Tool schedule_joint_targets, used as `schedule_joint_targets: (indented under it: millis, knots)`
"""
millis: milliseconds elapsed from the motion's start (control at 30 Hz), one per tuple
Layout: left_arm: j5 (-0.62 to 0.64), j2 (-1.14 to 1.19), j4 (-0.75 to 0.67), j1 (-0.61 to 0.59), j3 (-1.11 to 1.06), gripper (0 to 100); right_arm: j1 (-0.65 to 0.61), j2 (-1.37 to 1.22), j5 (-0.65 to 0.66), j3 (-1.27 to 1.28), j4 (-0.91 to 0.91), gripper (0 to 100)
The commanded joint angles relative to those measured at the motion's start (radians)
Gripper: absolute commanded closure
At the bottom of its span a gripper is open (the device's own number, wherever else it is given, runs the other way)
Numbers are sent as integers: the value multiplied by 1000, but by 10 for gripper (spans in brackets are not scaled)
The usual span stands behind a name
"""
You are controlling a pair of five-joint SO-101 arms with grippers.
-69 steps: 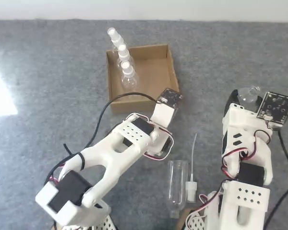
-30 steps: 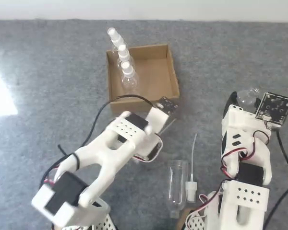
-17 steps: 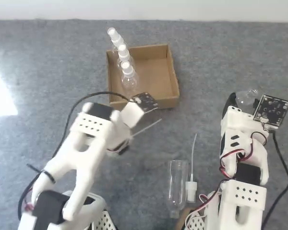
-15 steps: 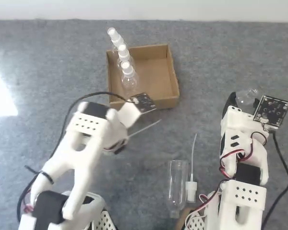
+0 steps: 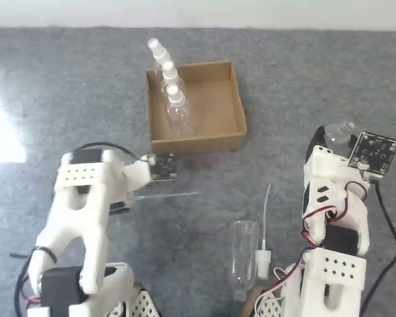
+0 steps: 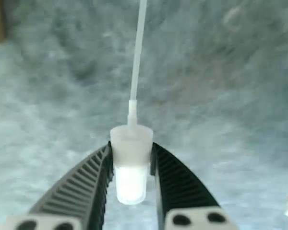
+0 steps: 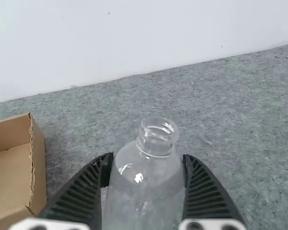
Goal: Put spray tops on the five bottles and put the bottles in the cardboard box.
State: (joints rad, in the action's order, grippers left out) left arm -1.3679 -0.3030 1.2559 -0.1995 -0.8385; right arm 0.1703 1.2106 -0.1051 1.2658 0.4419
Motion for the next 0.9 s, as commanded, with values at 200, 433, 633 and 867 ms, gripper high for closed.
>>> schedule_joint_targets:
  millis: [200,433,633,867]
  knots:
    - [-313,-43,-330,-199,-50,980,7,21,-2,-17,-25,929]
    - [-420,-43,-575,-235,-173,979,7,21,-2,-18,-25,929]
    - [-434,-41,-657,-238,-214,895,7,21,-2,-18,-25,929]
    - [-379,-52,-681,-261,-203,803,5,21,-2,-18,-25,929]
